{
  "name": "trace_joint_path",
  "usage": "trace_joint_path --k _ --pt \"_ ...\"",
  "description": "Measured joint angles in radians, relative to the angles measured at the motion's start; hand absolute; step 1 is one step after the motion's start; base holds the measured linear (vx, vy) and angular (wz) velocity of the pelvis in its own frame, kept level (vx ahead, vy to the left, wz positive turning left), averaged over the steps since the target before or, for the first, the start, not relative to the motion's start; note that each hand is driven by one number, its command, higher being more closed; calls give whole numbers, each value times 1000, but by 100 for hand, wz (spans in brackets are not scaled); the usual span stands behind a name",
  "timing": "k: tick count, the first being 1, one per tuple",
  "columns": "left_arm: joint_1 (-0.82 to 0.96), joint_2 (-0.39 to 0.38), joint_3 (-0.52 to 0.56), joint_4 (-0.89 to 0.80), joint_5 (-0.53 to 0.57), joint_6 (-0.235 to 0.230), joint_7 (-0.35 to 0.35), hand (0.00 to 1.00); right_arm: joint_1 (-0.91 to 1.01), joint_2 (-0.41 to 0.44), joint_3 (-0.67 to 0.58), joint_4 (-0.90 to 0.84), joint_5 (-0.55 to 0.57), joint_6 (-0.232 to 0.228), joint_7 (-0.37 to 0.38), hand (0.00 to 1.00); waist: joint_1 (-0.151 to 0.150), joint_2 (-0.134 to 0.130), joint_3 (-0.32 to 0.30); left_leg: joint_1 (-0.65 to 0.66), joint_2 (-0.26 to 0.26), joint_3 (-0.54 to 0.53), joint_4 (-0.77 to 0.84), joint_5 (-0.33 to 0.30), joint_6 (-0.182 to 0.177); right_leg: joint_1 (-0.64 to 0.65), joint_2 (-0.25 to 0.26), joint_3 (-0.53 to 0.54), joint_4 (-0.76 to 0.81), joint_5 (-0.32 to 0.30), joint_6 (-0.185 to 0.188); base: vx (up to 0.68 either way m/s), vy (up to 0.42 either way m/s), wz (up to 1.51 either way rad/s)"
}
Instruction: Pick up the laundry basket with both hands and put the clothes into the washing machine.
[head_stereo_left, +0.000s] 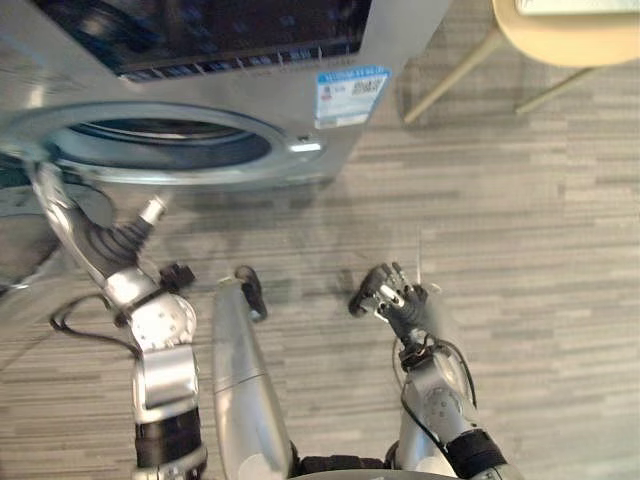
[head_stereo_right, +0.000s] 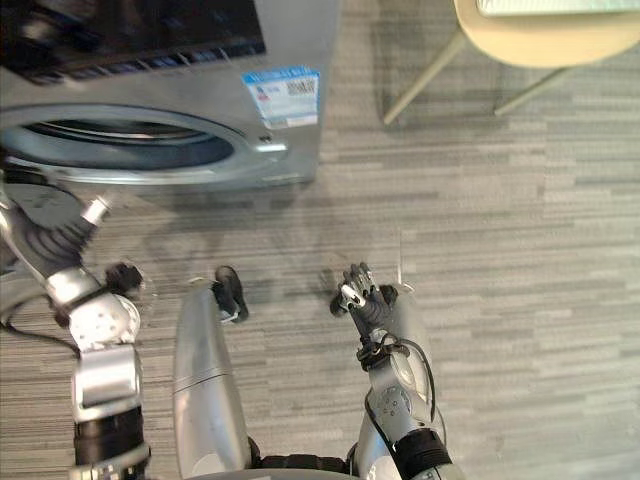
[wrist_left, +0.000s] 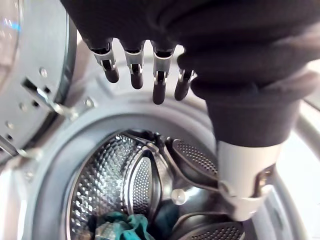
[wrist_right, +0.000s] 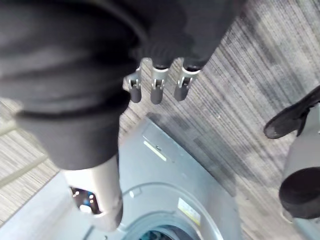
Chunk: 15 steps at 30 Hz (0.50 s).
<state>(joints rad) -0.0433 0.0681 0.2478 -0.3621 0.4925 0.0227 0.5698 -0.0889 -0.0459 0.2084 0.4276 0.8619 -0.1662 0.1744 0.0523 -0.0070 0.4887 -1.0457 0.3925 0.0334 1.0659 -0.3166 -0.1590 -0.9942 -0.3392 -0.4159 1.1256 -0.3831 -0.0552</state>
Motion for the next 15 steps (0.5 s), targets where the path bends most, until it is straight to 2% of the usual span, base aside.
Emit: trace_joint_path --k 1,4,7,8,10,11,12,15 --pt "49 -19 -34 2 12 -8 -4 0 -6 1 5 30 -11 0 -4 0 17 7 -5 47 -15 4 -24 1 0 40 -8 -2 -12 -3 5 -31 -35 26" --pt "162 -65 -92 27 16 -43 -63 0 -29 13 19 102 -49 18 -32 0 21 8 -5 163 -28 15 -78 11 -4 155 -13 -15 -47 -6 13 -14 -33 22" --pt "244 -87 -174 173 -102 -73 -198 0 -32 19 7 155 -87 35 -64 0 21 19 -30 272 -35 31 -137 17 2 275 -13 -37 -105 -2 32 8 -1 17" --pt "250 -90 -191 207 -122 -73 -220 0 -32 19 -1 164 -88 41 -67 0 20 20 -32 300 -40 35 -151 20 7 302 -15 -39 -119 1 37 46 30 18" --pt "270 -105 -233 322 -333 -79 -344 0 -18 20 -44 196 -104 57 -84 0 20 21 -41 427 -61 56 -226 36 9 426 -18 -52 -186 18 54 66 40 21" --pt "275 -105 -244 344 -384 -79 -369 0 -8 19 -57 201 -113 58 -86 0 19 22 -52 452 -65 60 -245 43 10 452 -18 -58 -203 24 56 118 45 27" --pt "294 -104 -266 394 -495 -86 -419 0 22 23 -85 227 -126 58 -88 0 18 20 -96 514 -83 65 -310 64 9 518 -16 -76 -261 40 68 122 29 27" --pt "306 -102 -299 472 -645 -110 -465 0 72 23 -116 286 -128 56 -90 0 18 16 -153 636 -120 79 -471 124 12 635 -9 -115 -386 78 89 150 -2 37"
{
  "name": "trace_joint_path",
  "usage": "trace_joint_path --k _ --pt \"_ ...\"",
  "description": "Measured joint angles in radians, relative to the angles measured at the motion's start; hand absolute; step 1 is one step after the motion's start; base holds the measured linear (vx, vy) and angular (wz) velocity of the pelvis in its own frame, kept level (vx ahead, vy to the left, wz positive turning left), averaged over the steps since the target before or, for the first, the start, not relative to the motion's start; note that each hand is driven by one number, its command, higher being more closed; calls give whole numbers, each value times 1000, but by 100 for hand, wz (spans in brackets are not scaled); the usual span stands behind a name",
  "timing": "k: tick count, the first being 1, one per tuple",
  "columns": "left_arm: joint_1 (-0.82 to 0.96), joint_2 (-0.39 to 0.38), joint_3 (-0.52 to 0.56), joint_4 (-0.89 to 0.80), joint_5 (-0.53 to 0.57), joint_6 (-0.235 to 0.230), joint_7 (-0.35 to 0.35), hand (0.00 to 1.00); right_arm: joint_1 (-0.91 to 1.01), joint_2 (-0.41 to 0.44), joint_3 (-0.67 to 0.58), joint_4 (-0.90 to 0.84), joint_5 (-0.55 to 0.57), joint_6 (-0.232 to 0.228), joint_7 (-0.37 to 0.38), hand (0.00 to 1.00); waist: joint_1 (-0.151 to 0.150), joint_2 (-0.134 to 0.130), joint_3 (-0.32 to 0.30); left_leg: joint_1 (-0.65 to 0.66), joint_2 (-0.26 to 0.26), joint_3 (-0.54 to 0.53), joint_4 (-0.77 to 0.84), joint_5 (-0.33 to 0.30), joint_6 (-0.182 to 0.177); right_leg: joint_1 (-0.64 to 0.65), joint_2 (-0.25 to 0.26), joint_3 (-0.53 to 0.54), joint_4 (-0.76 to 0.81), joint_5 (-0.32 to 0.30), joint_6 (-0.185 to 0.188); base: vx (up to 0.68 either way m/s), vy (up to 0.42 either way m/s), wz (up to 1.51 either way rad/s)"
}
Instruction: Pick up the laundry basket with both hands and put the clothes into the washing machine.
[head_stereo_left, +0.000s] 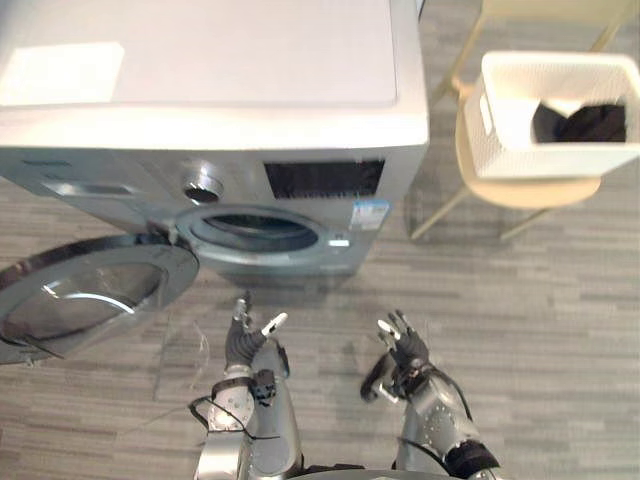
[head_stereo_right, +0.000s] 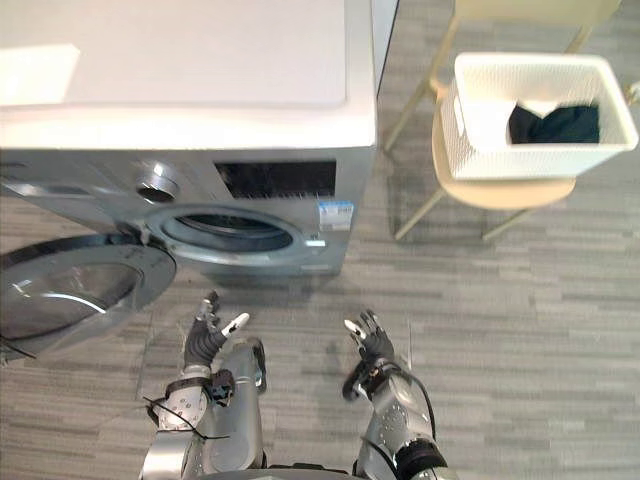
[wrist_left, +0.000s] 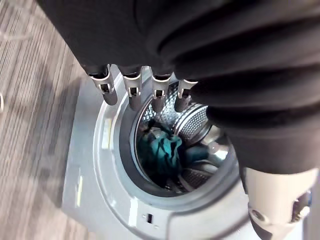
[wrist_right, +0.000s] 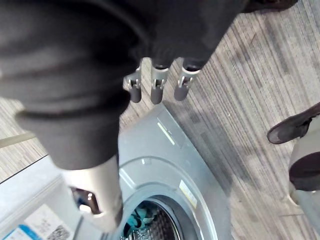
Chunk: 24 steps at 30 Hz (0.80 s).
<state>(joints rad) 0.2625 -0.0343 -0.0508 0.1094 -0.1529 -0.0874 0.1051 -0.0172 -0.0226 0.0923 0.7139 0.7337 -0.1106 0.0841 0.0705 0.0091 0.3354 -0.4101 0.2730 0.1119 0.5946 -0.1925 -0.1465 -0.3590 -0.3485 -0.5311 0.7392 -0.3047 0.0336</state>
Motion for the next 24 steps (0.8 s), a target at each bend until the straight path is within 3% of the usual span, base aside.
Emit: trace_joint_path --k 2,4,7,8,9,11,13,14,16,18,21,22,24 --pt "0 10 -27 85 -124 -10 -22 0 28 -6 -14 81 0 0 -5 0 -2 3 -70 124 -45 2 -246 115 3 107 29 -56 -170 64 15 154 -43 46" --pt "-3 9 -35 145 -199 -10 -36 0 45 -18 -14 102 0 1 -21 0 -5 22 -112 200 -52 0 -411 202 3 168 72 -94 -303 122 19 136 -15 28" --pt "-30 28 -63 237 -272 -8 -38 0 35 -41 -17 108 -1 1 -26 0 -7 27 -140 212 -63 -1 -467 288 12 210 96 -124 -397 173 9 70 9 20" --pt "-30 49 -74 261 -279 -6 -39 0 27 -50 -18 112 -36 0 -36 0 -11 23 -154 221 -65 -9 -495 319 3 229 103 -137 -470 219 -11 -15 72 -16" --pt "-33 49 -73 286 -279 -5 -40 0 -6 -56 -25 130 -85 -2 -44 0 -5 19 -154 195 -62 -7 -313 213 8 245 99 -119 -500 248 -8 -45 109 -31" --pt "-5 39 -71 295 -279 -3 -40 0 -12 -71 -26 135 -149 -1 -57 0 -6 17 -156 215 -63 -20 -162 129 -19 268 95 -66 -518 273 7 -97 187 -70" --pt "17 33 -69 294 -279 -3 -39 0 -10 -75 -26 135 -169 0 -61 0 -13 42 -187 217 -70 -30 -141 100 -28 267 114 -18 -560 313 26 -108 226 -73" --pt "24 35 -65 293 -279 -5 -38 0 -15 -75 -23 135 -183 2 -61 0 -32 37 -205 227 -96 -31 -186 82 -28 259 124 16 -619 349 33 -164 314 -55" --pt "10 54 -65 293 -279 -5 -38 0 -14 -64 -26 133 -187 5 -61 0 -53 42 -215 260 -116 -45 -296 34 5 211 117 44 -646 389 32 -199 300 -45" --pt "-29 78 -75 337 -276 -2 -40 0 25 -38 -43 112 -195 11 -64 0 -61 16 -207 279 -171 -19 -371 48 47 177 92 105 -664 410 45 -205 189 -34" --pt "-26 77 -77 338 -265 2 -44 0 70 -40 -44 76 -209 12 -64 0 -82 11 -203 302 -194 9 -384 53 61 174 73 150 -665 412 49 -130 101 -21" --pt "-23 82 -76 344 -262 3 -50 0 80 -36 -42 57 -227 12 -64 0 -84 7 -202 301 -207 39 -375 50 70 158 61 151 -651 398 32 -164 153 -55" --pt "-22 73 -73 362 -224 6 -57 0 80 -33 -34 26 -233 11 -63 0 -82 22 -196 299 -170 93 -379 59 109 109 55 131 -555 320 -34 -168 46 -74"
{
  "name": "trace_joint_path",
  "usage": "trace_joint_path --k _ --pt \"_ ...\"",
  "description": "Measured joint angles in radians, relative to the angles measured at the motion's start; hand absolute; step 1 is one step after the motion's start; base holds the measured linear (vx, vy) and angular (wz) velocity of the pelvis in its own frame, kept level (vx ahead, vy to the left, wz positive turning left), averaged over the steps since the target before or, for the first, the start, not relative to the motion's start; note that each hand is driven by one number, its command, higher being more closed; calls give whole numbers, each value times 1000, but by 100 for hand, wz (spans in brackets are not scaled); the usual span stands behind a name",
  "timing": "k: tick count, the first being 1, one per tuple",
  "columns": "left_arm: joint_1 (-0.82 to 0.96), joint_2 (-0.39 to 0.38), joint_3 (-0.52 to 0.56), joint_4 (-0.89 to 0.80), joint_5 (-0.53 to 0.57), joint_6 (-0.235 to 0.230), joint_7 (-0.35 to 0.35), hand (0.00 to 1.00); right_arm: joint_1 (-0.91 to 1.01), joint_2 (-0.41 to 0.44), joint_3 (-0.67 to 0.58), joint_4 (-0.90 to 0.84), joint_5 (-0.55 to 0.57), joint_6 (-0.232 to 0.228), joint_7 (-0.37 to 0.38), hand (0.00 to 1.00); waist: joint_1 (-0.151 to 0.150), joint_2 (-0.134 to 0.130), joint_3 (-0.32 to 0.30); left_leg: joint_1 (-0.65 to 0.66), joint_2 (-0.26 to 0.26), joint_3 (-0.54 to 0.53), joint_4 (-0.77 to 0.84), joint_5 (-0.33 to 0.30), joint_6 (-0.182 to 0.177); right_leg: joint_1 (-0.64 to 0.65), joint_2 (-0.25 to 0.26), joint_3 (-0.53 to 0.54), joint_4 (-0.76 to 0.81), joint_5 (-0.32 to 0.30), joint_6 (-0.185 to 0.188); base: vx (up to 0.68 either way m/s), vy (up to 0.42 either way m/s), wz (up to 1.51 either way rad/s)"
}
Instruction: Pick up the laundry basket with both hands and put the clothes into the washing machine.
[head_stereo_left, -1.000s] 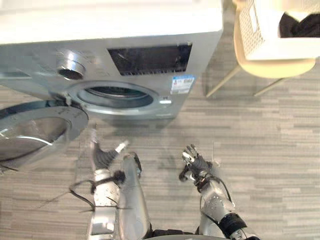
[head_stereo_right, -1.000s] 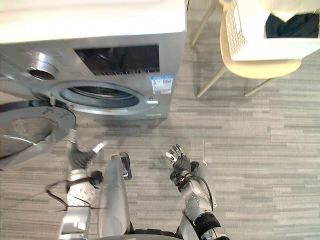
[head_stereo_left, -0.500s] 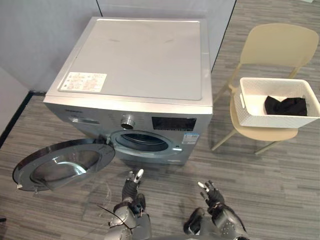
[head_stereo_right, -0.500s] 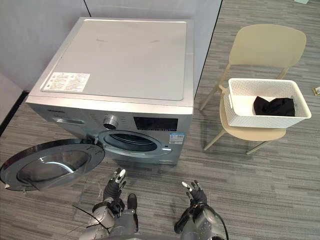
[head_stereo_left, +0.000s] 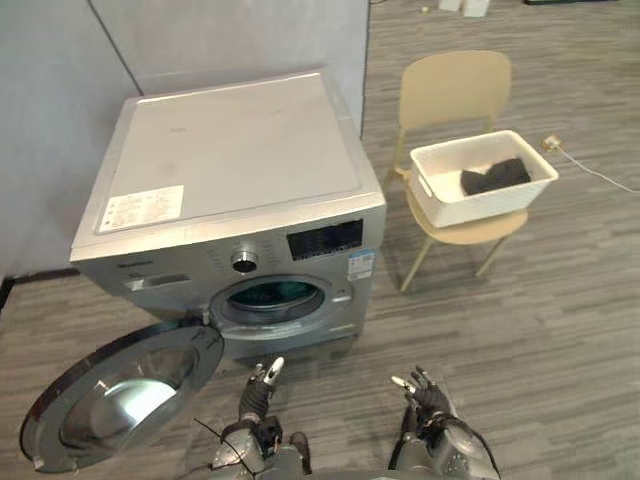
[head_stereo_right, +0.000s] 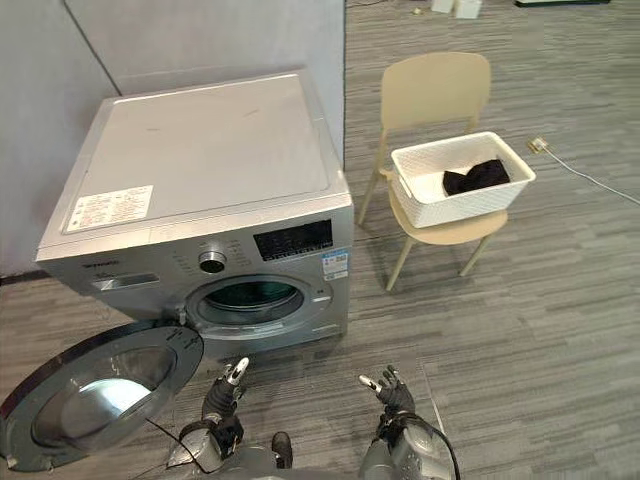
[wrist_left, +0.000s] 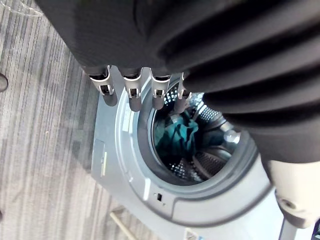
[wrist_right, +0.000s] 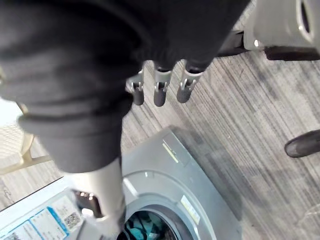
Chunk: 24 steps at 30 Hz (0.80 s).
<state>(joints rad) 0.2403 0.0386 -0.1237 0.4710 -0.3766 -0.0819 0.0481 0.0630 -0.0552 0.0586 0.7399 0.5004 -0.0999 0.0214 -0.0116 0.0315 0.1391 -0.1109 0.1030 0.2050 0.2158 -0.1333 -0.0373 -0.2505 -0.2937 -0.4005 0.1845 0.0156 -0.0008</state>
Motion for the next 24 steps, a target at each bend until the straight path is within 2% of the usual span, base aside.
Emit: trace_joint_path --k 1,2,3,4,5,6,7,8,9,10,11,12,13,14,15,16,17,18,19,20,21,22,23,24 --pt "0 6 0 8 6 1 -1 0 5 7 2 -22 0 -1 2 0 -4 -4 3 6 8 27 2 2 -1 -51 -26 -8 167 -28 -16 -147 -72 -59" --pt "0 16 -1 9 11 4 -1 0 17 17 5 -33 -1 -2 2 0 -10 -29 1 14 2 45 18 1 -6 -57 -46 -8 320 -56 -14 -104 -84 -44" --pt "0 24 0 6 17 6 -2 0 24 19 10 -40 -1 -2 2 0 -14 -51 -1 17 -7 55 32 -8 -16 -48 -48 -13 309 -94 10 -20 -72 -58" --pt "-5 17 12 11 23 11 0 0 15 20 22 -41 -1 -3 3 0 -11 -55 1 5 10 67 52 -18 -23 -34 2 1 227 -74 44 -36 -121 -82" --pt "10 8 13 6 26 11 -4 0 -2 11 23 -49 0 -8 3 0 -3 -10 -20 -2 70 101 27 -4 -26 -30 46 -3 192 -54 36 -37 -122 -98" --pt "9 -4 3 1 24 8 -4 0 -6 3 32 -59 -1 -13 3 0 -9 -19 -26 15 77 131 -1 28 -36 -41 2 -37 349 -149 -16 3 -177 -66" --pt "9 -5 -1 -1 22 8 -3 0 -6 0 39 -57 -1 -13 4 0 -9 -26 -35 22 72 143 -12 38 -45 -16 -44 -67 384 -189 7 47 -162 -58" --pt "5 -2 1 -7 20 8 -2 0 -8 1 45 -56 -4 -10 5 0 0 -47 -50 17 72 171 -4 43 -53 -3 -87 -87 372 -234 32 28 -329 -84" --pt "-1 -9 8 -3 13 10 2 0 -37 -6 67 -57 -25 -9 5 0 13 -51 -60 9 112 221 21 52 -68 -10 -82 -146 352 -266 19 -40 -331 -95" --pt "-1 -10 6 -3 13 9 1 0 -44 -13 73 -62 -36 -10 5 0 21 -34 -66 4 141 239 24 59 -81 -10 -53 -167 327 -272 15 -40 -394 -125" --pt "2 -30 2 -7 13 9 1 0 -55 -32 81 -62 -42 -9 5 0 37 2 -85 16 196 288 -3 76 -107 -1 -24 -251 298 -303 11 -6 -242 -104" --pt "1 -44 3 -10 13 6 1 0 -66 -35 87 -62 -46 -8 6 0 43 15 -86 32 222 312 -15 84 -121 12 -29 -288 319 -308 15 7 -335 -128" --pt "-8 -40 6 -8 13 4 1 0 -84 -27 107 -63 -55 -8 5 0 49 -1 -77 55 247 353 -4 83 -133 10 -31 -312 337 -290 20 8 -410 -135" --pt "-17 -20 11 -4 12 5 5 0 -101 -20 141 -63 -71 -7 6 0 53 3 -76 69 327 385 44 80 -145 10 60 -281 305 -255 -10 28 -537 -163" --pt "-22 -12 17 -4 8 3 5 0 -103 -10 176 -82 -77 -7 12 0 53 7 -78 75 411 389 104 94 -146 30 159 -261 247 -247 -49 57 -471 -145" --pt "-22 -9 26 -3 -4 1 7 0 -102 -5 186 -100 -79 -7 14 0 53 4 -76 74 446 385 137 109 -129 39 198 -249 224 -247 -64 94 -451 -126" --pt "-30 -4 49 1 -9 -1 11 0 -100 11 191 -127 -79 -7 23 0 46 -9 -71 66 503 385 211 151 -65 62 260 -215 170 -238 -88 104 -443 -108" --pt "-36 -14 53 2 -21 -3 10 0 -98 9 192 -151 -79 -7 24 0 46 -18 -60 44 549 386 324 150 29 96 303 -183 117 -225 -107 107 -416 -108" --pt "-36 -24 53 3 -29 -4 9 0 -98 4 189 -164 -79 -8 23 0 51 -20 -54 27 561 371 407 120 72 116 321 -160 92 -216 -110 122 -348 -101" --pt "-33 -39 50 2 -44 -5 3 0 -99 -6 187 -183 -79 -10 23 0 55 -23 -46 -22 524 281 524 68 69 146 336 -125 59 -208 -116 138 -231 -91" --pt "-25 -45 48 0 -44 -7 -4 0 -100 -9 189 -206 -78 -10 22 0 59 -26 -40 -71 451 181 588 27 14 172 344 -92 28 -200 -120 140 -193 -81" --pt "-19 -46 48 -2 -44 -11 -4 0 -101 -9 195 -217 -78 -10 22 0 63 -25 -39 -90 417 155 605 8 2 184 350 -79 7 -194 -122 152 -141 -85" --pt "-11 -46 48 -9 -44 -13 -3 0 -108 -9 214 -235 -78 -11 22 0 86 -18 -34 -121 364 154 616 -27 -19 204 368 -40 -27 -184 -124 169 -110 -71" --pt "-6 -46 49 -13 -45 -15 -3 0 -119 -9 225 -238 -77 -11 23 0 92 -13 -27 -133 342 158 615 -44 -20 216 377 -27 -42 -180 -124 205 -94 -82"
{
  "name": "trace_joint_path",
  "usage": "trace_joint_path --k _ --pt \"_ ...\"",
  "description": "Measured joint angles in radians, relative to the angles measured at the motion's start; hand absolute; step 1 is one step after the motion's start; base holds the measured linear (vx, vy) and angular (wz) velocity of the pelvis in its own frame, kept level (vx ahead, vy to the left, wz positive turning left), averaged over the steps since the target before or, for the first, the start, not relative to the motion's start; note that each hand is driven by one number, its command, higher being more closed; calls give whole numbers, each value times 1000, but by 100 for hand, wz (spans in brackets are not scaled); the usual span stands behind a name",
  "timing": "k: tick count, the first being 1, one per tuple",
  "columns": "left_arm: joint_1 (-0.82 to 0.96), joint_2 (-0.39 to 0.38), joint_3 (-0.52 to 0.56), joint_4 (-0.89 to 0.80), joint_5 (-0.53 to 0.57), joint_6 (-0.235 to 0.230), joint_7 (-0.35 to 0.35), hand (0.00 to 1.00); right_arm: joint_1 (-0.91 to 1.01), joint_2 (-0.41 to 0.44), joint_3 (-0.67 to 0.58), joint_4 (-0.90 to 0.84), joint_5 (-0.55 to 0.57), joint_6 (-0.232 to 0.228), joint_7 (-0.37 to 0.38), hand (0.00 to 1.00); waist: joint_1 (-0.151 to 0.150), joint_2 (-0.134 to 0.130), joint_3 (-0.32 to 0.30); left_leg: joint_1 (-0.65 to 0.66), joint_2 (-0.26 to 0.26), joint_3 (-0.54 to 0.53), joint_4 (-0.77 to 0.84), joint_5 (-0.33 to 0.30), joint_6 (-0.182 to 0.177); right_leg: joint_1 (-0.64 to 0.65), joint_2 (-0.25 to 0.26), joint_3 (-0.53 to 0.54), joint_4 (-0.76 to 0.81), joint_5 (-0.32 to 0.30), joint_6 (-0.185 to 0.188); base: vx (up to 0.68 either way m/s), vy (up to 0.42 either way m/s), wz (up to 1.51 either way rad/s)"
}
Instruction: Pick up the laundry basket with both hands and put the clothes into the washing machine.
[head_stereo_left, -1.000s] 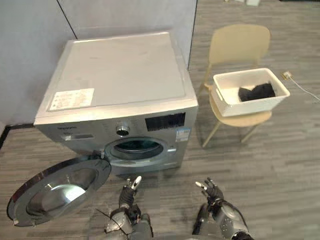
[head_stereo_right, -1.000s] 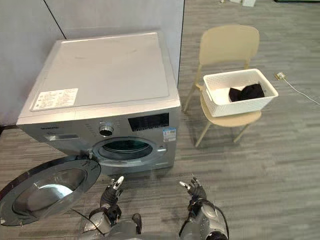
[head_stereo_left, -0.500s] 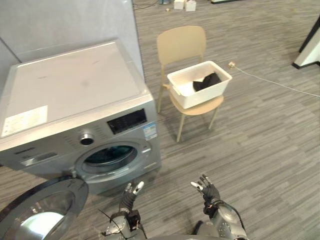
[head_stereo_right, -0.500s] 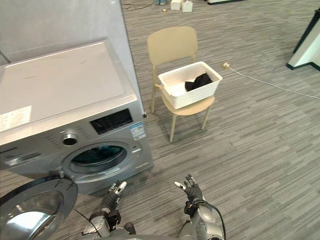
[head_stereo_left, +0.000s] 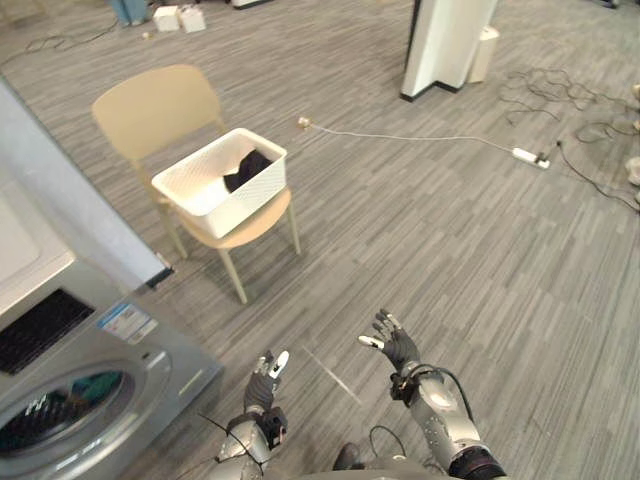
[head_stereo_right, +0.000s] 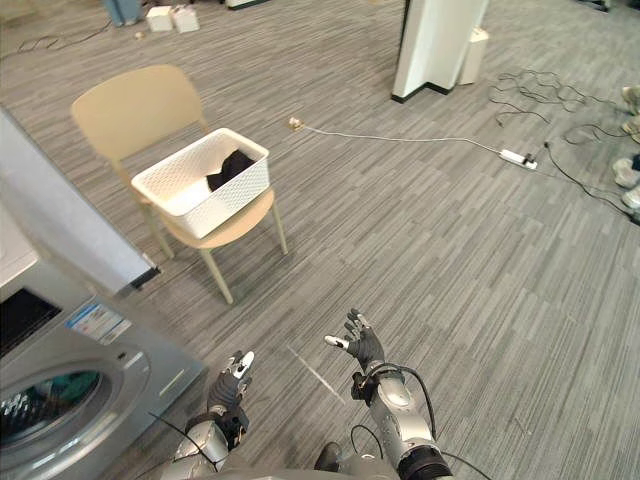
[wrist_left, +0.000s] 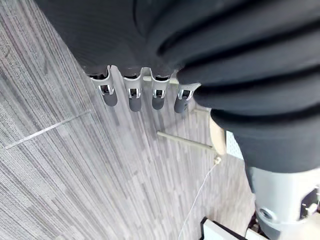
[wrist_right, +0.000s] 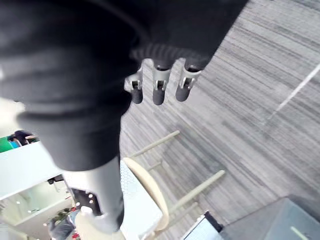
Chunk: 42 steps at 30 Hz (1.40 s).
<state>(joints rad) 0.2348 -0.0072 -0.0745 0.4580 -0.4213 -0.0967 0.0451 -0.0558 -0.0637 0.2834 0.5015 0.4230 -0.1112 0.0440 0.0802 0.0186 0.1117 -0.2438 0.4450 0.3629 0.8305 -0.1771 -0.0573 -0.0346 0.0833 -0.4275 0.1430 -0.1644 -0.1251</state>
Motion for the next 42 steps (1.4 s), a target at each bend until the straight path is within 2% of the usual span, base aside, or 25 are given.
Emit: trace_joint_path --k 2,3,6,7,8,10,12,13,14,15,17,18,21,22,23,24,25,26,28,31,32,35,38,40,42 --pt "16 1 2 -39 0 -2 1 0 -58 12 44 0 8 0 0 0 21 13 18 -45 -83 62 -54 -29 28 21 19 45 -30 1 -1 200 -25 -55" --pt "21 1 4 -56 0 -2 2 0 -114 32 63 -1 9 0 0 0 24 17 38 -82 -151 99 -111 -42 50 40 24 58 -49 1 -1 216 17 -28" --pt "22 -5 3 -63 -2 -1 2 0 -201 52 111 -2 21 -15 -2 0 71 23 48 -133 -260 146 -297 -35 52 60 26 100 -61 -10 17 250 42 -40" --pt "22 -7 3 -63 -2 -1 2 0 -209 56 118 -2 22 -20 -3 0 74 27 51 -134 -271 158 -333 -31 51 71 28 103 -61 -14 24 354 70 -35" --pt "28 -8 3 -63 -3 -1 3 0 -216 66 130 -2 32 -23 -5 0 78 30 50 -122 -285 171 -379 1 117 99 32 110 -62 -29 47 272 49 -10" --pt "32 -8 9 -63 -26 2 3 0 -216 83 147 -2 49 -27 -17 0 85 15 44 -80 -291 188 -376 -36 193 137 24 138 -74 -33 76 399 88 -8" --pt "21 -11 20 -64 -39 5 2 0 -216 93 164 3 52 -35 -20 0 101 14 42 -50 -282 187 -358 -83 198 112 11 146 59 -62 141 388 122 -12" --pt "21 -9 36 -63 -39 5 2 0 -216 100 166 4 49 -35 -19 0 99 15 42 -27 -275 178 -357 -100 187 53 -3 130 233 -74 196 371 126 17" --pt "18 5 38 -64 -40 7 6 0 -213 108 160 1 46 -35 -18 0 93 18 43 3 -272 138 -356 -110 177 -41 -45 97 491 -35 309 444 102 75" --pt "13 27 20 -77 -39 13 10 0 -195 105 139 -26 45 -35 -18 0 85 21 44 34 -285 74 -359 -117 174 -111 -88 81 706 -26 331 370 27 112" --pt "16 55 -9 -126 -36 15 22 0 -131 104 86 -134 38 -35 -18 0 65 22 45 88 -317 -21 -379 -117 172 -151 -145 82 835 -52 324 457 -69 173" --pt "24 61 -13 -162 -35 10 23 0 -101 105 72 -201 37 -39 -18 0 66 27 43 127 -337 -67 -407 -122 161 -167 -182 98 817 -78 298 389 -76 165" --pt "13 68 -16 -178 -35 3 23 0 -74 95 64 -311 38 -41 -19 0 63 19 26 159 -372 -210 -433 -141 127 -232 -247 194 607 -129 202 342 -196 140" --pt "11 69 -26 -172 -35 3 23 0 -67 92 59 -324 38 -41 -20 0 54 21 17 150 -375 -246 -436 -140 122 -246 -249 231 539 -127 204 269 -256 177" --pt "0 67 -50 -155 -35 3 21 0 -56 97 43 -341 37 -42 -25 0 35 8 -2 138 -389 -311 -441 -139 94 -240 -261 283 370 -95 222 217 -208 149" --pt "-3 68 -55 -145 -35 4 21 0 -53 99 33 -344 32 -42 -32 0 37 3 -3 140 -397 -333 -444 -139 81 -237 -272 311 299 -59 232 297 -300 166" --pt "-12 69 -69 -116 -27 6 22 0 -54 109 4 -340 -10 -39 -64 0 48 -28 -15 147 -420 -379 -441 -149 58 -234 -301 355 196 59 239 315 -391 138" --pt "-11 55 -66 -79 -17 16 25 0 -52 101 -13 -341 -48 -38 -88 0 45 -6 -29 151 -404 -439 -428 -162 32 -209 -303 314 205 61 261 376 -476 135" --pt "25 13 -48 -92 4 19 23 0 -59 80 -29 -359 -116 -38 -120 0 46 36 -57 152 -338 -474 -444 -148 -14 -157 -257 230 176 38 228 286 -375 97" --pt "25 -26 -3 -94 4 20 23 0 -74 68 -108 -430 -239 -38 -186 0 43 49 -54 99 -259 -473 -355 -115 -71 -60 -191 95 119 11 183 174 -343 104" --pt "16 -29 12 -94 4 19 23 0 -80 49 -163 -456 -284 -38 -213 0 45 41 -47 55 -211 -405 -242 -90 -35 13 -158 39 73 2 167 158 -365 104" --pt "31 -26 39 -90 5 19 22 0 -157 25 -259 -457 -382 -37 -275 0 49 -3 -29 -22 -168 -183 -172 -78 -6 89 -173 -19 9 -2 157 98 -195 73" --pt "30 -29 43 -90 33 19 17 0 -249 -29 -330 -432 -457 -29 -327 0 63 8 -28 -77 -211 -66 -308 -72 1 87 -204 -51 -6 2 165 80 72 34" --pt "33 -28 54 -83 43 19 11 0 -300 -64 -347 -396 -491 -13 -344 0 86 21 -29 -77 -241 -59 -421 48 48 93 -212 -49 -11 2 190 143 164 8" --pt "14 -20 93 -63 43 19 3 0 -383 -65 -356 -322 -517 13 -367 0 92 -25 -10 -65 -288 -50 -430 64 67 113 -247 -52 -52 16 213 182 161 22"
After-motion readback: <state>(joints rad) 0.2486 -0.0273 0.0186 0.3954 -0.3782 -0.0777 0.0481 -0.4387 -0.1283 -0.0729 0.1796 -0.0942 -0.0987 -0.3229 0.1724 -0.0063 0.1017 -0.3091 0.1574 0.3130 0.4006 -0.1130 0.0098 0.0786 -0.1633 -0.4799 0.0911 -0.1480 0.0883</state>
